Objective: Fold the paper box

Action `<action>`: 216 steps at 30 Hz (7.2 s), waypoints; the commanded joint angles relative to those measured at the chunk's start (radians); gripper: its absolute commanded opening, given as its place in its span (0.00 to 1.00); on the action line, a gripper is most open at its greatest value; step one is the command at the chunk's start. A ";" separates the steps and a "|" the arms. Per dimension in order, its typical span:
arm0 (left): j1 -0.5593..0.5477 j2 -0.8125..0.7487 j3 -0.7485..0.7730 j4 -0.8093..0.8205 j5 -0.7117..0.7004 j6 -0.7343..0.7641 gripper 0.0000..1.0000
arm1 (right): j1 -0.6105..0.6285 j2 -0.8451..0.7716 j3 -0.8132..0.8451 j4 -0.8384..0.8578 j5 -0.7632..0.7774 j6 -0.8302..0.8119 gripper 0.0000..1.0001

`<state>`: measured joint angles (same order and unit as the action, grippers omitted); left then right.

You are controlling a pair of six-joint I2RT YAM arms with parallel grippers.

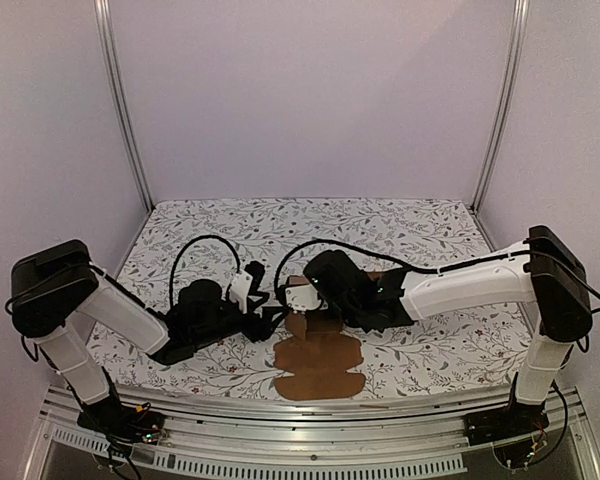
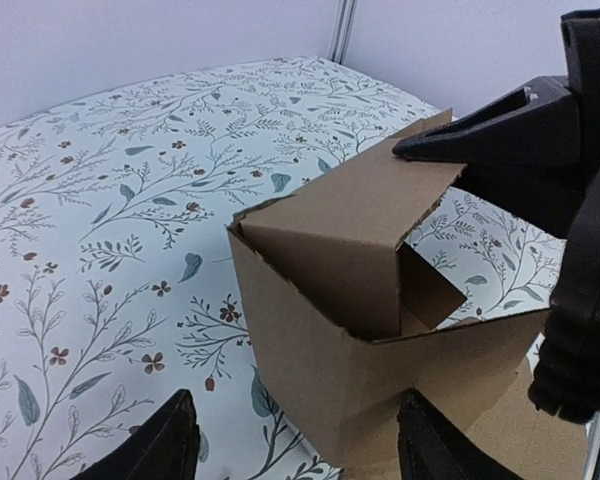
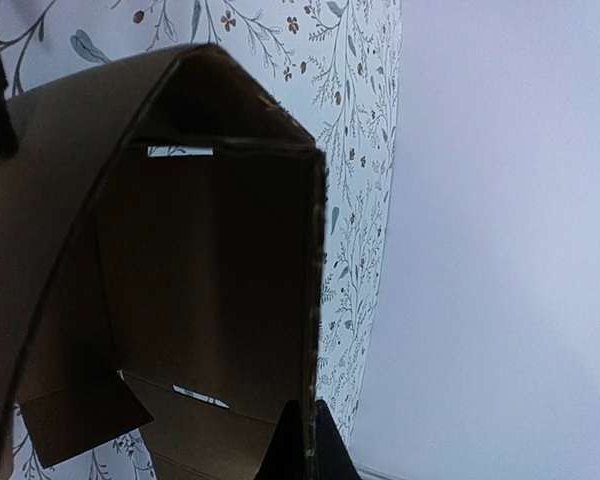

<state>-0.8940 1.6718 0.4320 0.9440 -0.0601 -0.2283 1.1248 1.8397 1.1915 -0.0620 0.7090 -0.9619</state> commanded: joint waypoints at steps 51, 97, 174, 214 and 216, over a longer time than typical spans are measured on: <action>-0.172 0.514 0.220 0.580 -0.329 0.379 0.42 | 0.105 0.169 -0.382 0.949 0.217 -0.403 0.01; 0.074 0.231 0.747 -0.809 -0.119 -0.142 0.64 | -0.405 -0.294 0.034 -0.501 -0.504 0.562 0.44; 0.078 -0.080 0.359 -0.416 -0.007 0.079 0.40 | -0.671 0.143 0.629 -1.001 -1.003 0.477 0.00; 0.101 0.290 -0.075 0.474 0.002 -0.059 0.50 | -0.030 0.002 -0.385 0.809 0.041 -0.411 0.00; 0.085 0.295 -0.058 0.477 0.029 -0.036 0.50 | -0.030 0.003 -0.390 0.812 0.041 -0.401 0.00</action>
<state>-0.7761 1.9457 0.3344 1.2842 -0.1291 -0.3405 1.0966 1.8523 0.8230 0.7044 0.7338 -1.3903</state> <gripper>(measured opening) 0.499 0.006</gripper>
